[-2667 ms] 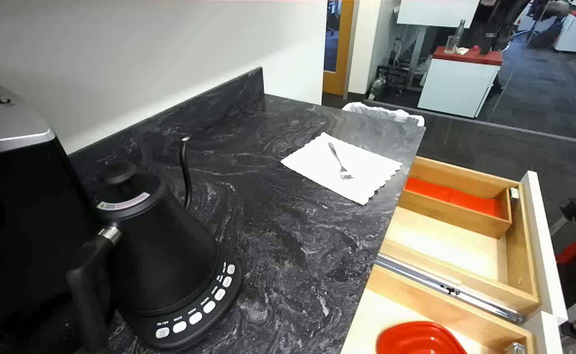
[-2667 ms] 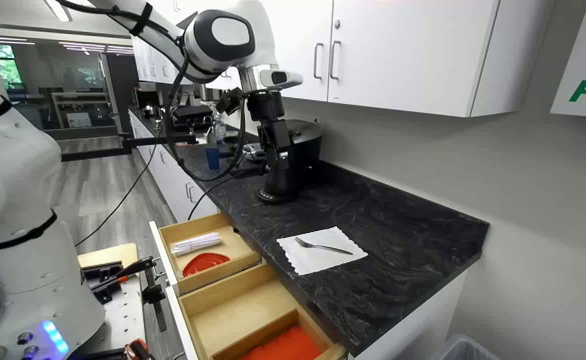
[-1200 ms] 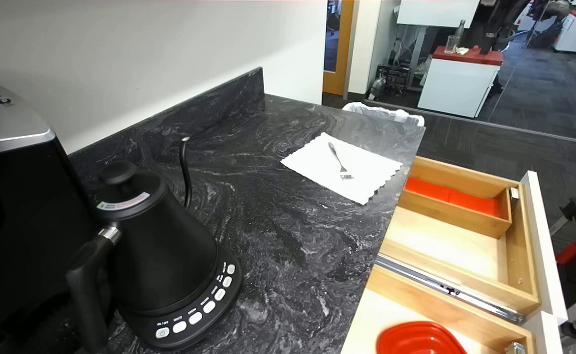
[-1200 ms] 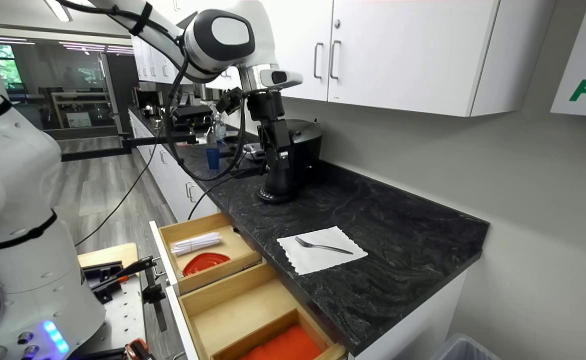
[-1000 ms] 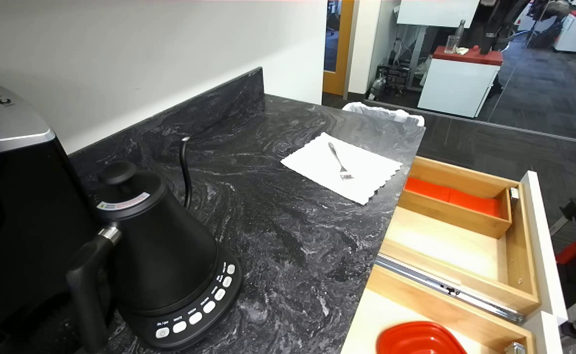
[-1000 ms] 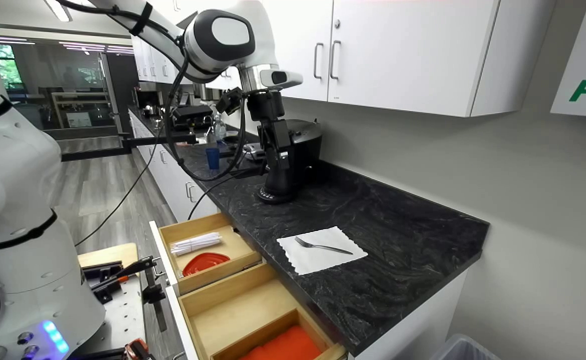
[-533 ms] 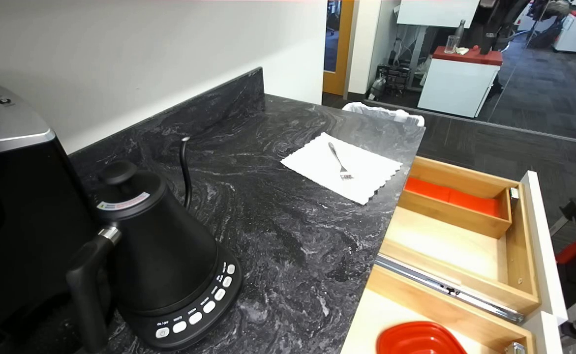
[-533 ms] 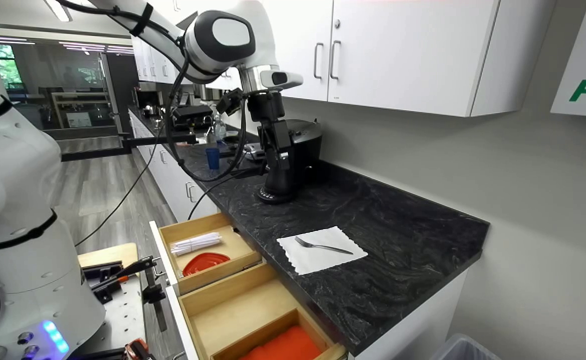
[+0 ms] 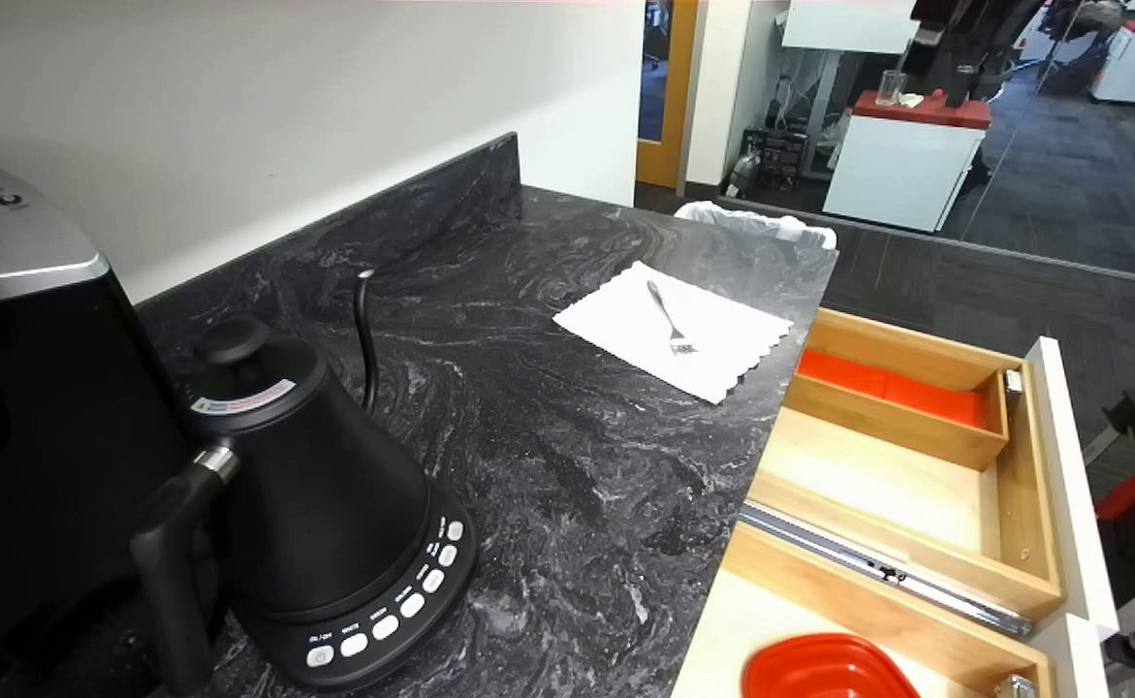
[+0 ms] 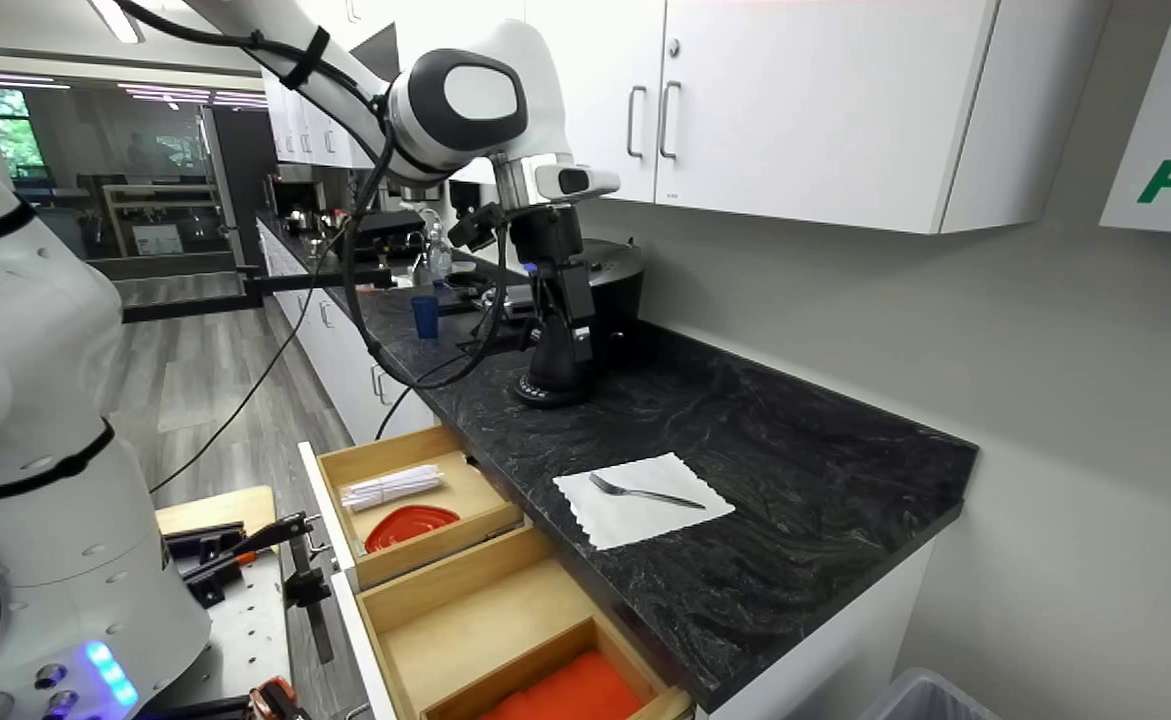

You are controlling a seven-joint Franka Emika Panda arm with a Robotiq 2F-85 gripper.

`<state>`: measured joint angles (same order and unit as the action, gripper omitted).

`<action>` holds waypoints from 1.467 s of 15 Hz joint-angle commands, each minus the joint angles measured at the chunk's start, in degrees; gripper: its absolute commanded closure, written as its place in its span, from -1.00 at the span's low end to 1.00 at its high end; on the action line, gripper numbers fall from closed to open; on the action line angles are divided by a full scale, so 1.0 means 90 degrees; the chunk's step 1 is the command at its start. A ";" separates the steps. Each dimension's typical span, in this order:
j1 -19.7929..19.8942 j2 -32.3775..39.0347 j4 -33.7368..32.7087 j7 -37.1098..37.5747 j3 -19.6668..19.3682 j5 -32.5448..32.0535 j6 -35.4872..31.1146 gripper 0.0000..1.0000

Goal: Remove the fork from the counter and place it inside the open drawer on the right

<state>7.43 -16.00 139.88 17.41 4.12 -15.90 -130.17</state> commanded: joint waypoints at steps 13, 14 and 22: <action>-0.0644 0.1585 -0.0621 0.0367 0.0017 -0.0022 -0.1576 -1.00; -0.0686 0.1686 -0.0669 0.0397 0.0019 -0.0069 -0.1628 -1.00; -0.1258 0.3185 -0.1628 0.1046 -0.0208 -0.0372 -0.1964 -1.00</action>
<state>-1.48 8.07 129.13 23.86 4.17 -18.28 -147.60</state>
